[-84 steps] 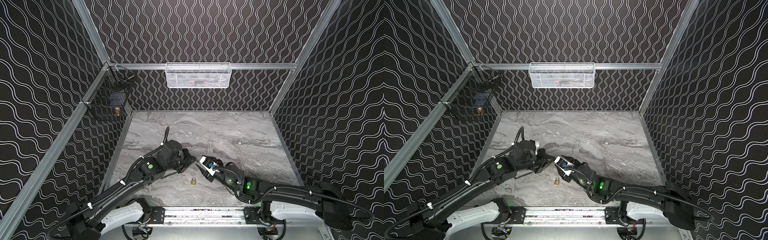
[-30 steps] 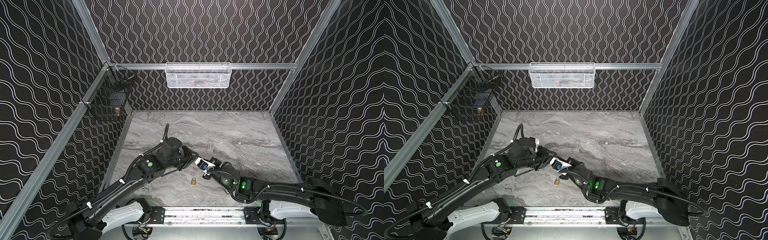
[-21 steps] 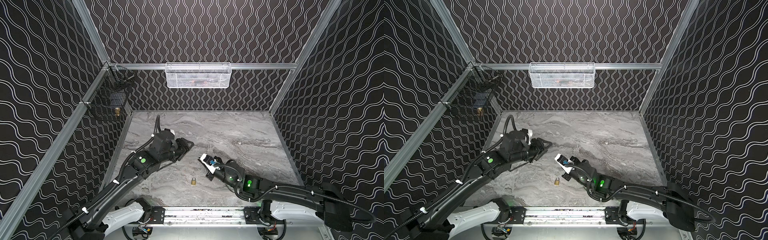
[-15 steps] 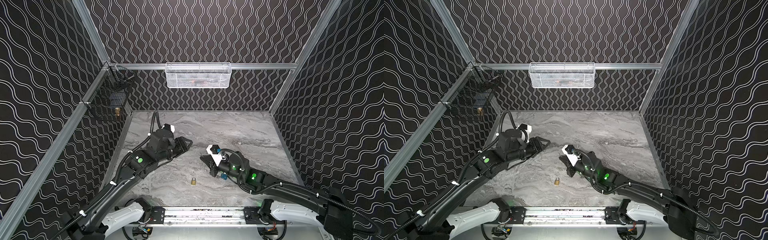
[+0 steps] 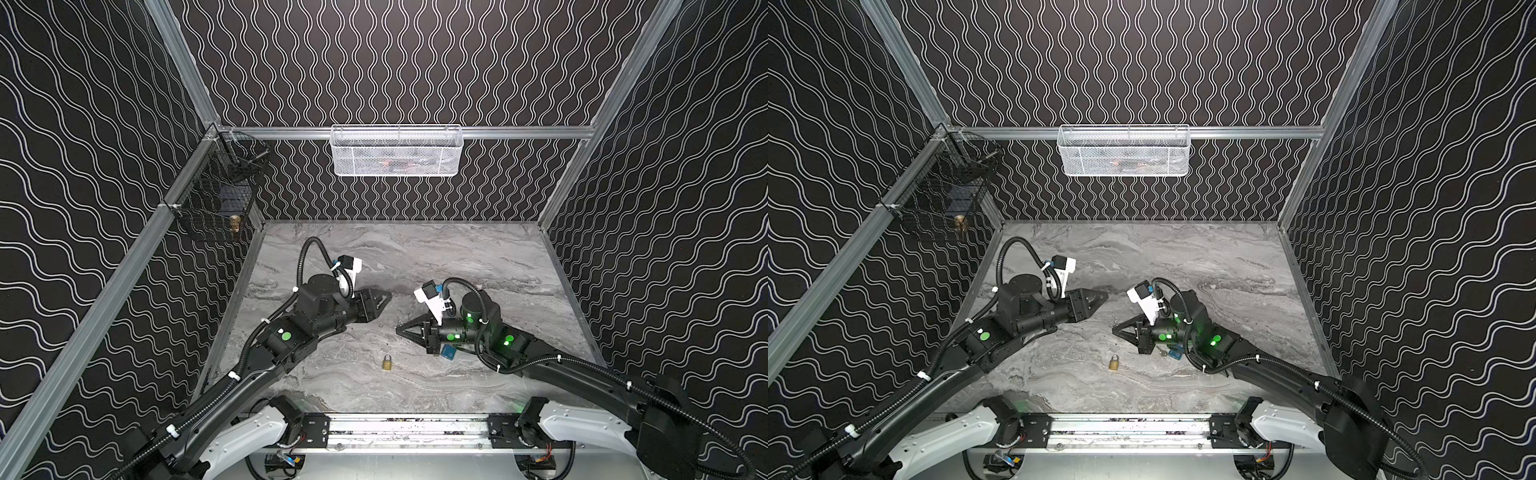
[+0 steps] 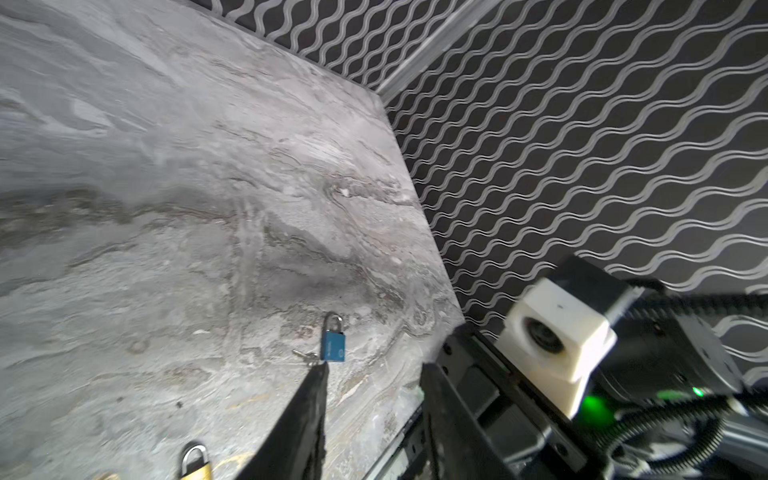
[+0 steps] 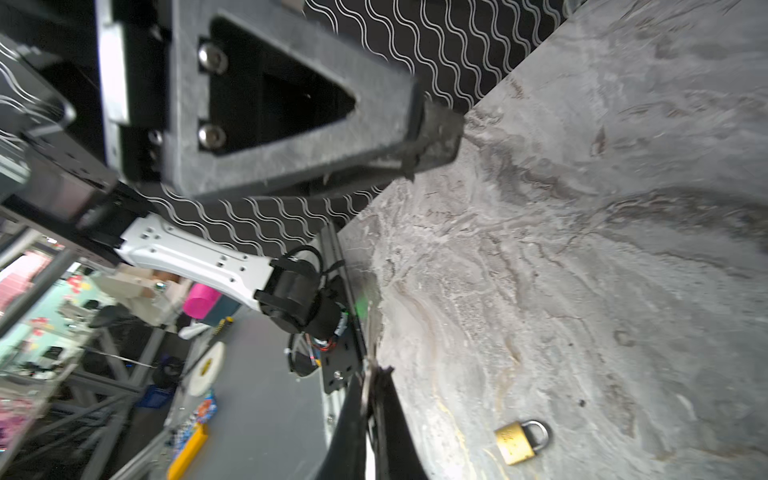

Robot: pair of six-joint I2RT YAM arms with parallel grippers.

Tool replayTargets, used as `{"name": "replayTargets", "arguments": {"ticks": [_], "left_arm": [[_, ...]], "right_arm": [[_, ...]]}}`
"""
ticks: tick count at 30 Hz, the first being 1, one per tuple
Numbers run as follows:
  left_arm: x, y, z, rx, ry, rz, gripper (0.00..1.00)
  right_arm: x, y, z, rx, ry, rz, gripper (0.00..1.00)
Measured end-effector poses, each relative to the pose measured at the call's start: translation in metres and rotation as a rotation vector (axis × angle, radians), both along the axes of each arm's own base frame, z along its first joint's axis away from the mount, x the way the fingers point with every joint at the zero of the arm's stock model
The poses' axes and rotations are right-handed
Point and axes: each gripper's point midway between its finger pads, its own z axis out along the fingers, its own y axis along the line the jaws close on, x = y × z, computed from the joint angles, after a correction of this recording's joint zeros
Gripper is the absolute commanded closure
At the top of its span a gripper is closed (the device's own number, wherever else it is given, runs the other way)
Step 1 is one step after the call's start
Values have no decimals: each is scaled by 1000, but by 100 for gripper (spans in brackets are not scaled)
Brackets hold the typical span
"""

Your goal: Unlock with the key

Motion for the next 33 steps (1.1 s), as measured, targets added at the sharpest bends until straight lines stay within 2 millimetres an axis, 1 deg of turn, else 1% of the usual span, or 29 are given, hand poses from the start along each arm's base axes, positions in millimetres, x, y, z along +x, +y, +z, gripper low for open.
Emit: {"name": "replayTargets", "arguments": {"ticks": [4,8,11,14,17,22,27,28,29,33], "left_arm": [[-10,-13,-4,-31,-12,-73,65],[-14,-19,-4,-52,-28,-103,66],[-16,-23,-4,-70,-39,-122,72],[-18,-27,-2,-82,-50,-138,73],[-21,-31,-3,-93,-56,-161,76],[-24,-38,-1,-108,-61,-197,87],[-25,-39,1,-112,-71,-206,99],[-26,-39,1,-112,-73,-206,100],[-26,-39,2,-114,-76,-207,100],[-25,-37,5,-102,-96,-197,100]], "right_arm": [[1,-2,3,34,49,13,100],[2,-3,12,73,66,25,100],[1,-2,13,85,85,39,100],[1,-1,13,89,100,47,100],[3,-1,16,100,106,49,100],[6,-3,19,113,111,44,100],[6,-4,19,113,113,49,100],[5,-4,20,115,113,54,91],[5,-4,21,115,113,56,85],[7,-8,26,115,94,35,70]]}}
